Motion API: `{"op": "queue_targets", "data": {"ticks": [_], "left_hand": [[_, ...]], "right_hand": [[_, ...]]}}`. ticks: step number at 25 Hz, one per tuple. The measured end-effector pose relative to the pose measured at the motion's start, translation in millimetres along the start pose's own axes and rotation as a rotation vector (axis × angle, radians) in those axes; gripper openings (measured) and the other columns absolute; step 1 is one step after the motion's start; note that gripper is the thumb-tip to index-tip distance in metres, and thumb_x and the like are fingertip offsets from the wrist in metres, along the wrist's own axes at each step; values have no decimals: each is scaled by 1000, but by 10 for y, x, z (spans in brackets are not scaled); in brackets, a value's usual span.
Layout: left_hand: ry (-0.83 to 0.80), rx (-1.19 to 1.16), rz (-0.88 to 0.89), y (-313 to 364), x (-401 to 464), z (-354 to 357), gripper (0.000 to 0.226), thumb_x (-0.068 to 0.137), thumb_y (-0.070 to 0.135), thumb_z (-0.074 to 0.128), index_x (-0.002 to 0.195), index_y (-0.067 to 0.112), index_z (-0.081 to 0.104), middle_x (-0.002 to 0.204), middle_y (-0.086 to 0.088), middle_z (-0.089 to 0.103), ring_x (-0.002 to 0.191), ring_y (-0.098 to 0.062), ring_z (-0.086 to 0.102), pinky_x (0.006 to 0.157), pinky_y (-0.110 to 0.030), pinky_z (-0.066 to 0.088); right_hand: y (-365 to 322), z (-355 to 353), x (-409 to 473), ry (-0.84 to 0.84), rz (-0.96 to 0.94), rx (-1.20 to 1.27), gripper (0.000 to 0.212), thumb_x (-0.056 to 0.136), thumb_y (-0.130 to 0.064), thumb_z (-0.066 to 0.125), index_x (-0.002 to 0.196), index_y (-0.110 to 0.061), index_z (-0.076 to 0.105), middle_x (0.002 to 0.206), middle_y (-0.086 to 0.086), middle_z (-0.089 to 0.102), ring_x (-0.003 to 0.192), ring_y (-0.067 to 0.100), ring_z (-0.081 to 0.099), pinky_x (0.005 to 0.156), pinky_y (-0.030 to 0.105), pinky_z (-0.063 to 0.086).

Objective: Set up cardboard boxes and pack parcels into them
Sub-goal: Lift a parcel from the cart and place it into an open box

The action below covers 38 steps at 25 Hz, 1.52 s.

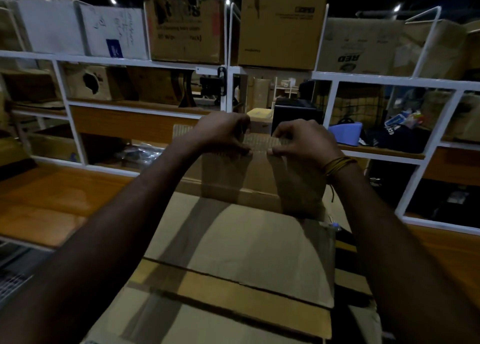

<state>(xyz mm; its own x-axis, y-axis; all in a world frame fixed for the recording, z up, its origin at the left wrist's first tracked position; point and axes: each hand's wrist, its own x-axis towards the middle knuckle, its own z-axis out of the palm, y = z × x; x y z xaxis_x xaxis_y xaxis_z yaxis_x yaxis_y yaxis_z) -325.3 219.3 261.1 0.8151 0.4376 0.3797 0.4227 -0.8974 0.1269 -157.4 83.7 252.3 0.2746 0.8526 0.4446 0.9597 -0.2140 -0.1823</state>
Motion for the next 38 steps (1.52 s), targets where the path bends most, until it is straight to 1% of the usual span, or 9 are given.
{"op": "queue_targets", "data": {"ticks": [4, 7, 10, 14, 21, 24, 29, 34, 38], "left_hand": [[-194, -208, -98, 185, -315, -251, 32, 95, 51, 55, 101, 21, 65, 93, 4, 65, 84, -8, 60, 65, -26, 42], [-514, -417, -272, 166, -466, -240, 43, 97, 54, 47, 112, 20, 68, 108, 2, 68, 104, -16, 63, 81, -34, 49], [-672, -163, -190, 62, -546, 54, 41, 93, 47, 62, 131, 32, 59, 134, 6, 56, 128, -20, 49, 92, -37, 42], [-540, 28, -159, -17, -638, 415, 69, 83, 29, 78, 143, 33, 44, 142, 0, 47, 126, -23, 48, 93, -36, 45], [-26, 208, -48, -129, -855, 878, 46, 88, 34, 70, 129, 28, 50, 126, -5, 57, 115, -25, 52, 89, -40, 49], [-78, 100, -25, -245, -775, 855, 42, 86, 35, 72, 125, 28, 56, 124, 0, 59, 114, -22, 54, 99, -44, 44], [-212, -344, -88, -421, -534, 865, 22, 96, 30, 63, 115, 20, 64, 114, -2, 67, 97, -12, 62, 87, -33, 54], [-213, -472, -3, -147, -369, 941, 39, 98, 19, 57, 137, 22, 53, 129, -4, 61, 110, -17, 61, 91, -32, 52], [-209, -513, 109, 171, -174, 1003, 69, 93, 10, 63, 153, 24, 32, 146, -9, 47, 130, -24, 50, 97, -32, 45]], "right_hand": [[-198, -249, -317, -278, 41, 161, 37, 93, -57, 53, 106, -27, 70, 99, -1, 69, 89, 15, 63, 79, 37, 56], [-290, -311, -482, -562, 184, 326, 46, 94, -55, 48, 113, -18, 70, 107, 0, 69, 99, 16, 64, 87, 37, 54], [-295, -64, -564, -663, 124, 177, 43, 92, -49, 58, 127, -24, 64, 124, -3, 64, 115, 17, 57, 93, 36, 50], [-310, 446, -604, -482, 159, -80, 54, 84, -33, 75, 134, -35, 55, 132, -1, 56, 119, 21, 51, 94, 37, 48], [-512, 899, -782, -140, 298, -270, 38, 93, -34, 63, 130, -33, 57, 125, 8, 52, 120, 27, 45, 92, 40, 50], [-587, 920, -716, -190, 350, -284, 41, 92, -54, 56, 128, -34, 60, 127, 10, 50, 119, 28, 43, 92, 42, 48], [-697, 915, -585, -232, 417, -444, 54, 91, -68, 44, 128, -31, 59, 131, 14, 46, 120, 31, 43, 91, 45, 43], [-588, 875, -695, 127, 338, -470, 47, 93, -41, 61, 136, -30, 47, 139, 16, 38, 127, 36, 41, 92, 48, 48], [-220, 795, -808, 216, 268, -572, 90, 84, -19, 73, 155, -37, 20, 159, 21, 14, 145, 44, 23, 103, 60, 39]]}}
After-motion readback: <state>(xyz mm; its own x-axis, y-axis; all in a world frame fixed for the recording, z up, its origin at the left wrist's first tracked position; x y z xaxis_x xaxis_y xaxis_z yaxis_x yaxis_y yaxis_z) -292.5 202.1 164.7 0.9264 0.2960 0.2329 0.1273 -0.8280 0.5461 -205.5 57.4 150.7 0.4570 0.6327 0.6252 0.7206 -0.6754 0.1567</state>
